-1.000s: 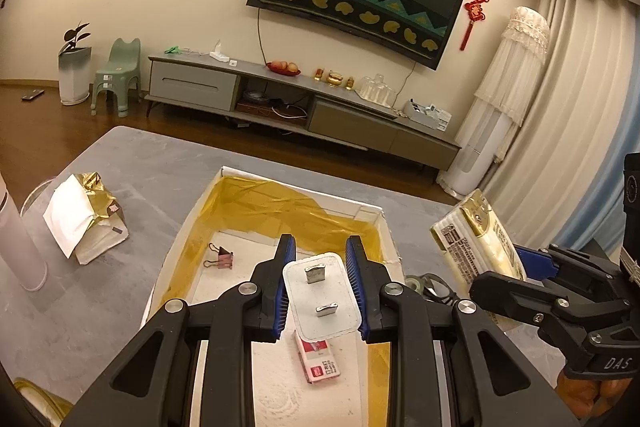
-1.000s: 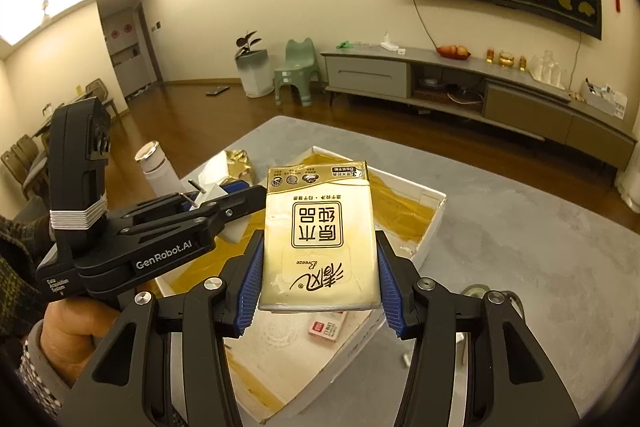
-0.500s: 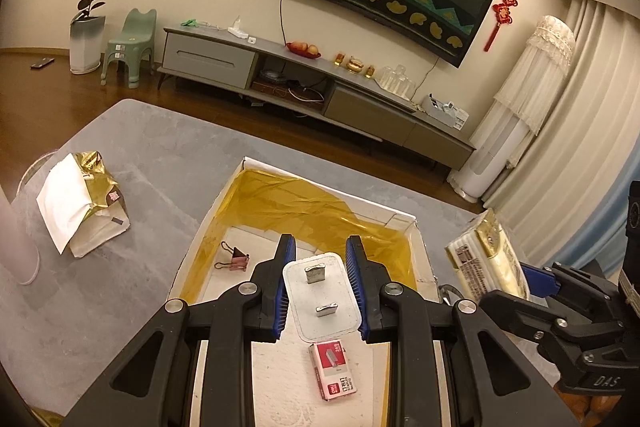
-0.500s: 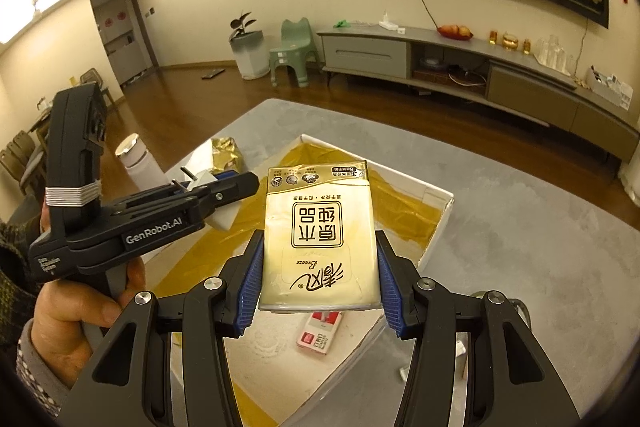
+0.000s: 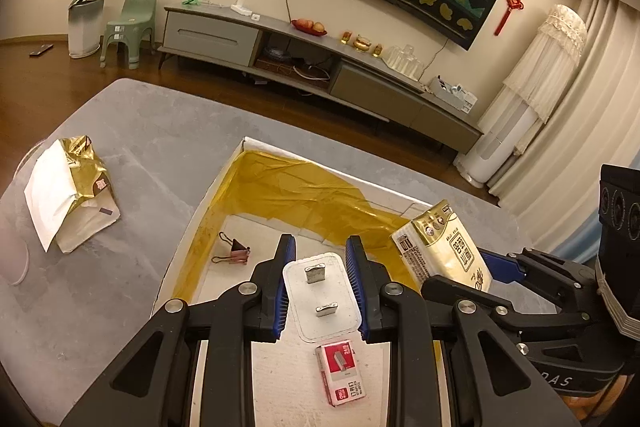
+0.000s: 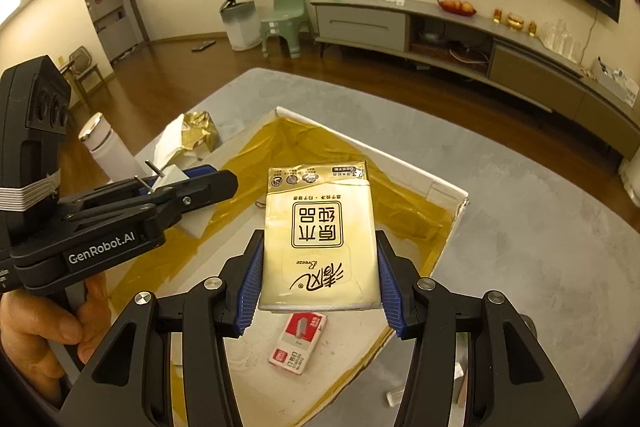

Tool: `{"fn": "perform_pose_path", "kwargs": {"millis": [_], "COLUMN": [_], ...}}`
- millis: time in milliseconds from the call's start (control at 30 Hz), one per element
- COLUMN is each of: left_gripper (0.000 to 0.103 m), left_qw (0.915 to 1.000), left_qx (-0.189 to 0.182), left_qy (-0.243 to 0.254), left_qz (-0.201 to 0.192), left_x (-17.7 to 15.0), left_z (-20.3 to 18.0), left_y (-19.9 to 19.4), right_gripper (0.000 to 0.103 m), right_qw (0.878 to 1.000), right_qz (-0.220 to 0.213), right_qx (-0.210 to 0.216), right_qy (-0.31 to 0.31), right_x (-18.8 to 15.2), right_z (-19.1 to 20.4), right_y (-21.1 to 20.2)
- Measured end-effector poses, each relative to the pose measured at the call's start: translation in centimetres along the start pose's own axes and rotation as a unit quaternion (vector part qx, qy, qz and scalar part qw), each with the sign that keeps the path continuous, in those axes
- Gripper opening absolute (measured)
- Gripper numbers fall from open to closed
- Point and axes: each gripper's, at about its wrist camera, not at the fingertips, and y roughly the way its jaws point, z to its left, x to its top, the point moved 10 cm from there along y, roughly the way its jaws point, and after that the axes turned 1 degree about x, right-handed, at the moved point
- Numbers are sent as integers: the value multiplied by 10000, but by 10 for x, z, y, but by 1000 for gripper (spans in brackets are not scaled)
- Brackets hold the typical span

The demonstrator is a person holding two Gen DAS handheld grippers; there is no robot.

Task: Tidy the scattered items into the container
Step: 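Lift the charger and tissue pack and carry both over the white box, then open the right tool to drop the tissue pack while the left tool drops the charger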

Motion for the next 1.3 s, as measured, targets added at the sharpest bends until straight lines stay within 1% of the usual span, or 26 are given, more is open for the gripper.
{"fn": "perform_pose_path", "kwargs": {"millis": [133, 400, 500, 533, 600, 667, 733, 833, 967, 1033, 1133, 1300], "left_gripper": [27, 27, 27, 27, 29, 47, 50, 50, 51, 53, 55, 55], "left_qw": [9998, 9996, 9992, 9991, 9988, 9984, 9983, 9980, 9979, 9980, 9985, 9996], "left_qx": [-33, -95, -90, -77, -14, 51, 90, 88, 60, 60, 66, 21], "left_qy": [-117, -195, -296, -332, -393, -449, -483, -565, -638, -635, -552, -293], "left_qz": [153, 190, 238, 258, 305, 343, 329, 273, 123, 50, -15, -17], "left_x": [-1, -1, -1, -1, -2, -3, -3, -2, 2, 3, 5, 3], "left_z": [6, 3, 5, 6, 8, 11, 13, 17, 23, 24, 22, 5], "left_y": [9, 12, 15, 17, 19, 21, 21, 15, 3, -5, -11, -13], "right_gripper": [54, 54, 54, 56, 56, 56, 56, 56, 56, 56, 56, 56], "right_qw": [9999, 9996, 9994, 9994, 9992, 9992, 9992, 9995, 9996, 9994, 9986, 9962], "right_qz": [149, 268, 316, 333, 360, 391, 382, 320, 97, -23, -180, -377], "right_qx": [-3, -44, -54, -48, -35, -41, -29, 59, 246, 323, 461, 731], "right_qy": [-8, -76, -106, -123, -141, -120, -85, 26, 104, 121, 174, 281], "right_x": [-2, 2, 4, 4, 4, 2, 0, -3, -11, -17, -30, -54], "right_z": [-4, -4, -3, -2, -2, -4, -6, -9, -4, -2, 1, 7], "right_y": [14, 30, 35, 37, 38, 39, 38, 29, 4, -9, -29, -60]}}
